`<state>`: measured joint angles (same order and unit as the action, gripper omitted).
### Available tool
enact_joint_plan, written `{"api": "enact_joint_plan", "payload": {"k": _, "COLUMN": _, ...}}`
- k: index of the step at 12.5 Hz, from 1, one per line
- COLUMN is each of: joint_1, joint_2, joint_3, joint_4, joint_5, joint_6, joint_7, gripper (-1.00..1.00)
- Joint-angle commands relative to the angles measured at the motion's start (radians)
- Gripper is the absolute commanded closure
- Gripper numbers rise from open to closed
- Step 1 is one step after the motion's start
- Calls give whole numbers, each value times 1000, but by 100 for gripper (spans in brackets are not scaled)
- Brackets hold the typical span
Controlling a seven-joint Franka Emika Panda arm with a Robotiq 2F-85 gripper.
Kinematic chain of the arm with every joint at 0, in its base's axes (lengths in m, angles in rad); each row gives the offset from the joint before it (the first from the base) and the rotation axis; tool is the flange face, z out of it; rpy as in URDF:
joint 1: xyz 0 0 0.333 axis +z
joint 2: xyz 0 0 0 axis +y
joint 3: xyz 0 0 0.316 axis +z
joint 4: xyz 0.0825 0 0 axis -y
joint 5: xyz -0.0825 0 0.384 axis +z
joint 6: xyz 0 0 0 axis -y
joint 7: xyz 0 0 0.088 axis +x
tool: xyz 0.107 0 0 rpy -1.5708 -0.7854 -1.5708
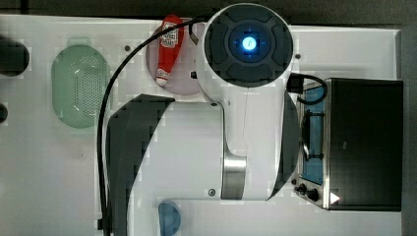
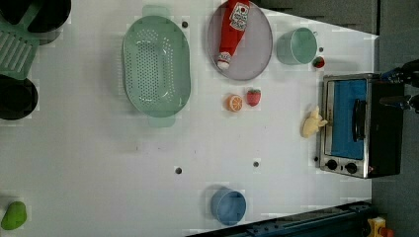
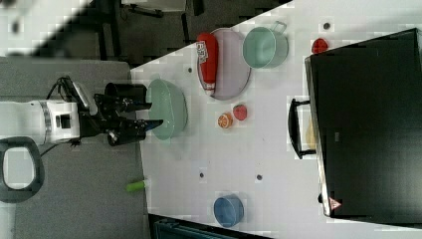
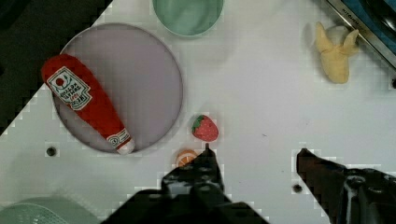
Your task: Drag mug backwards.
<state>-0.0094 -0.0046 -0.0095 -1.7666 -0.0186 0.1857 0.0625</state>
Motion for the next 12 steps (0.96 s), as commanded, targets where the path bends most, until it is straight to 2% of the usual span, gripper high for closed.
{"api": "enact_joint_plan", "payload": {"k": 1, "joint_1": -5, "joint_2": -144, "joint_3": -12, "joint_4": 53, "joint_5": -7, "joint_6": -187, "joint_7": 9, "gripper": -59}}
{"api": "enact_joint_plan", "payload": {"k": 3, "joint_1": -7, "joint_2": -129, "joint_3": -14, "joint_4": 53, "joint_5": -7, "joint_6": -177, "joint_7": 17, "gripper": -99}}
{"api": "enact_joint_plan", "payload": {"k": 7, "joint_1": -18, "joint_2": -7, "joint_3": -44, "joint_4": 55, "joint_5": -7, "joint_6": -57, "joint_7": 80, "gripper": -100}}
{"api": "enact_joint_plan", "payload": {"k": 12, "joint_1": -23, "joint_2": 258, "joint_3": -109, "joint_4": 82, "joint_5": -7, "joint_6": 167, "joint_7": 150, "gripper": -100}}
